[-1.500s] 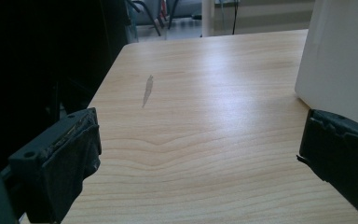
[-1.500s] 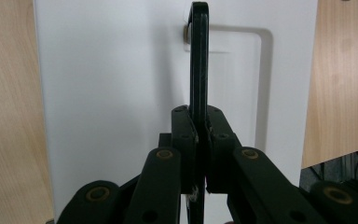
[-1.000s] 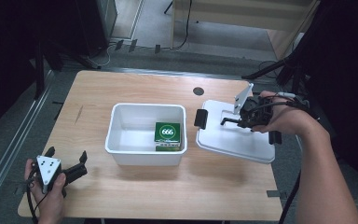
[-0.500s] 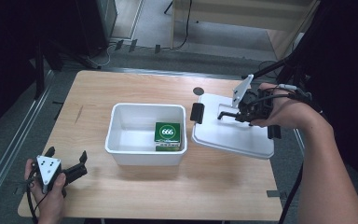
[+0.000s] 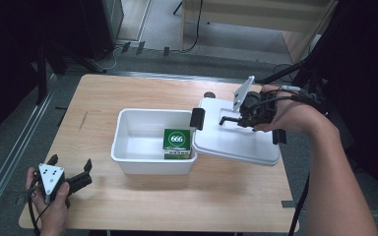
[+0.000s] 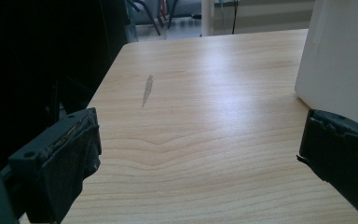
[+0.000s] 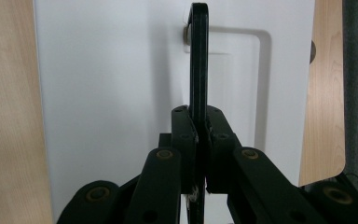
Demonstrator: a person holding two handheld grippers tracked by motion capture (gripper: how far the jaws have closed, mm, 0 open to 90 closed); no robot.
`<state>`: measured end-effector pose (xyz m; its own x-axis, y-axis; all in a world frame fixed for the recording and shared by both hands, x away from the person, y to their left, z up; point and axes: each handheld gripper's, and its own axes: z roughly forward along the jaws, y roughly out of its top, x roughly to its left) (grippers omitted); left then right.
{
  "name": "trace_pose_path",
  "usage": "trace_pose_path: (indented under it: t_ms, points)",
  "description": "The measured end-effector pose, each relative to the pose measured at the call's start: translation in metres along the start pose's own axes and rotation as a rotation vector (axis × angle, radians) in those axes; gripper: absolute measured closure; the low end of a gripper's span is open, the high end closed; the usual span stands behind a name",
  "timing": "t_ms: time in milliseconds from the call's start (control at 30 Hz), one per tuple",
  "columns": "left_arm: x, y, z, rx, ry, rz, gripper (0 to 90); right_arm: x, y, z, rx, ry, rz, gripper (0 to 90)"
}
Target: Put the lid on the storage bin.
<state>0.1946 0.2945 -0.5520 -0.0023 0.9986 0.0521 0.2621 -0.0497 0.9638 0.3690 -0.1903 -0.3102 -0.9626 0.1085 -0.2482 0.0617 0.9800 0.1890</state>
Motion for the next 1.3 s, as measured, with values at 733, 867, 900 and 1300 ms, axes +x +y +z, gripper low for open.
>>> trace_pose_path:
  t_ms: [733,867,900,1300]
  points:
    - [0.000,0.001,0.001,0.016,-0.010,-0.002,0.0,0.002,0.046,0.004,-0.018,0.021,-0.031,85.2]
    - [0.000,0.001,0.002,0.013,-0.010,-0.004,0.0,0.003,0.054,0.005,-0.022,0.026,-0.041,85.2]
    - [0.000,0.001,0.003,0.012,-0.011,-0.003,0.0,0.003,0.056,0.005,-0.020,0.022,-0.040,85.2]
    - [-0.002,0.002,0.004,0.015,-0.013,-0.001,0.0,0.006,0.077,0.006,-0.031,0.027,-0.068,85.2]
